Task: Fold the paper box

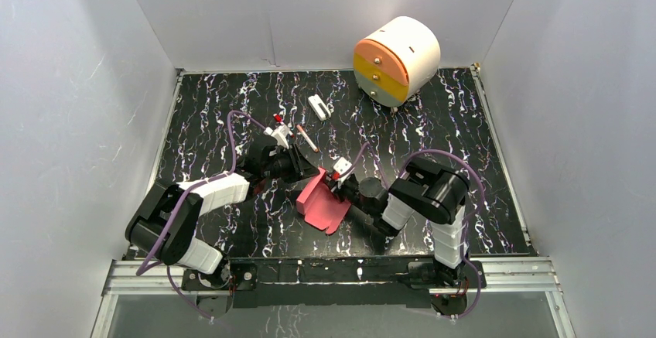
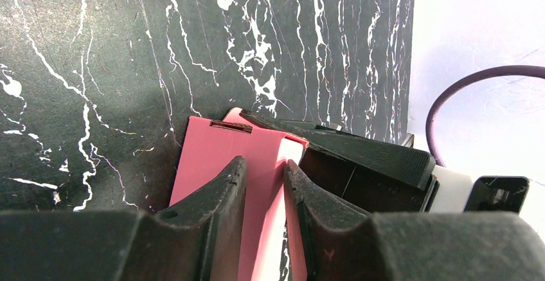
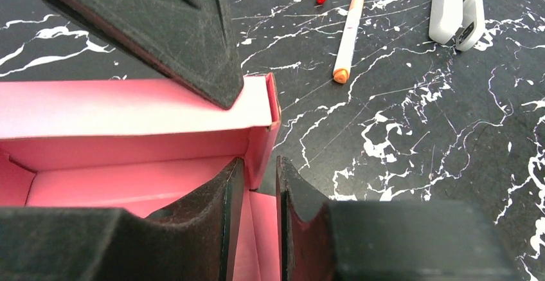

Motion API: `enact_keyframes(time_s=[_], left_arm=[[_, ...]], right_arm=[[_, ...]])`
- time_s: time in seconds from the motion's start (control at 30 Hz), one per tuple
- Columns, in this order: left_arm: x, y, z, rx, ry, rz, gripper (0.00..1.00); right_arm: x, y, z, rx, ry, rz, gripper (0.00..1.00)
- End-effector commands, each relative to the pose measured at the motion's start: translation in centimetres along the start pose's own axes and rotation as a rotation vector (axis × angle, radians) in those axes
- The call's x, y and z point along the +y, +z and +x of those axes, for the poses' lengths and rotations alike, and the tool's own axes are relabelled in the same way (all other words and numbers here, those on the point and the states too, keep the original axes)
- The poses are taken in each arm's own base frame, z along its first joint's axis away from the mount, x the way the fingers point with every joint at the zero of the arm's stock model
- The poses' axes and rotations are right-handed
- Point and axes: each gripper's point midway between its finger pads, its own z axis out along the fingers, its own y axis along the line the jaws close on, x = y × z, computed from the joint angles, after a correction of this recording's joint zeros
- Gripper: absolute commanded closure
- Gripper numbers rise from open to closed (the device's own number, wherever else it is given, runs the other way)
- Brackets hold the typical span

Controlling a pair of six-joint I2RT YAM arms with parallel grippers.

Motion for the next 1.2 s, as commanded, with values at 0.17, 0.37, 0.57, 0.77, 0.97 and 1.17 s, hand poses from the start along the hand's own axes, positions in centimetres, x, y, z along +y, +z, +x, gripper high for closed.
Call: enact_keyframes(time_s=[0.17,0.37,0.57,0.77,0.97,1.17], left_arm=[[4.0,-0.3,3.7,0.116,-0.028,-0.138,0.75],[3.8,-0.4,3.7,0.115,-0.027,-0.134,0.75],[3.9,-0.6,3.8,0.117,-0.028,-0.137,0.75],[2.8,-0.4,4.9,0.140,-0.048,-0.093,0.75],[1.4,-0.4,6.2,0.164,-0.056,-0.050,0.76],[1.5,-1.1,4.1,0.096,0.004,-0.118,0.63]], right_arm=[[-0.6,1.9,-4.1,-0.156,0.010,0.023,0.69],[-1.1,2.3,-3.8,-0.150,0.013,0.050,0.75],[-2.1,2.0,-3.0,-0.124,0.002,0.106,0.88],[-3.6,2.6,-2.9,-0.103,0.031,0.196,1.00],[-4.7,3.3,-2.8,-0.084,0.040,0.279,1.00],[-3.8,3.0,-3.8,-0.099,0.020,0.209,0.89]])
